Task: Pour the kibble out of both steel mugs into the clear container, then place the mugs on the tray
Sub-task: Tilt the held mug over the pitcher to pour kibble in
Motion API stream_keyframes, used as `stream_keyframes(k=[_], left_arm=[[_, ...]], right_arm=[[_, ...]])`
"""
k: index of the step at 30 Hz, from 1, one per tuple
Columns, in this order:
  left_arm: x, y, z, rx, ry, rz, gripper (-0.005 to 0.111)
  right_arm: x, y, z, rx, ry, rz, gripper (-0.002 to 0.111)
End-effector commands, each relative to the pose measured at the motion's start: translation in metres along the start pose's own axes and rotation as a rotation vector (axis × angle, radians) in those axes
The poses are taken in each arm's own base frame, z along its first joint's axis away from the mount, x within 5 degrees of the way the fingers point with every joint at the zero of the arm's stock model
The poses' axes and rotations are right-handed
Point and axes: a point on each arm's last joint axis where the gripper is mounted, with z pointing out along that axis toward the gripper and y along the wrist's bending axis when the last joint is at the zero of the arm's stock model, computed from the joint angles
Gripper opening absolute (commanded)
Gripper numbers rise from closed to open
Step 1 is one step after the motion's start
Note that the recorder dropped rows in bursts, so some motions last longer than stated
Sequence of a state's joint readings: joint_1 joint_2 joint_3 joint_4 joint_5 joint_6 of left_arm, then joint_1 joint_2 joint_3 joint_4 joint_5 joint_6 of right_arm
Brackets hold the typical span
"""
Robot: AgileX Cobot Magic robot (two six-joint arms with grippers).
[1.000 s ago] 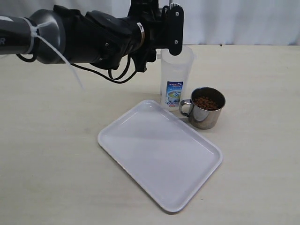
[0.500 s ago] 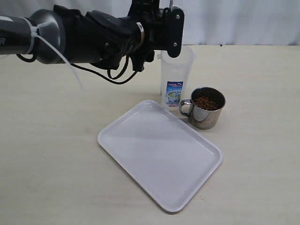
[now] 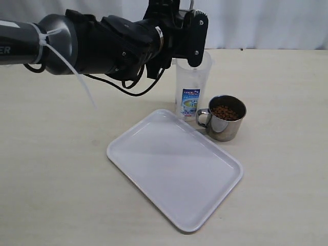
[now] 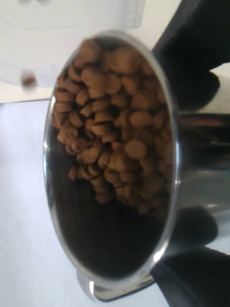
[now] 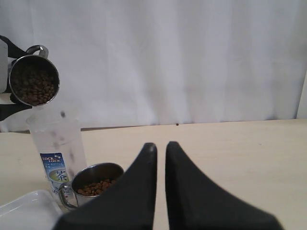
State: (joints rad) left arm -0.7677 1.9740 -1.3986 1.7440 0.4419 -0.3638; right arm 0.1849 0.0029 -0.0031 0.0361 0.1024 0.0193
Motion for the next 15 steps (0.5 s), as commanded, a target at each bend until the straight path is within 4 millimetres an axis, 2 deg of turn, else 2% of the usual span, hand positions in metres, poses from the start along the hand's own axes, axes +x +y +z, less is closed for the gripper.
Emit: stream_keyframes(k=[1,15], left_arm=[[0.0009,0.0081,-0.0029,-0.024,0.008,0.021,0.0],[0.0007,0.008,-0.0029,-0.023,0.007,0.099,0.0]], right_arm=[[0.0008,0.0002,-0.0001,-0.004,0.0,-0.008,0.005],[0.0008,0.0002,-0.0001,-0.004,0.0,-0.008,0.005]])
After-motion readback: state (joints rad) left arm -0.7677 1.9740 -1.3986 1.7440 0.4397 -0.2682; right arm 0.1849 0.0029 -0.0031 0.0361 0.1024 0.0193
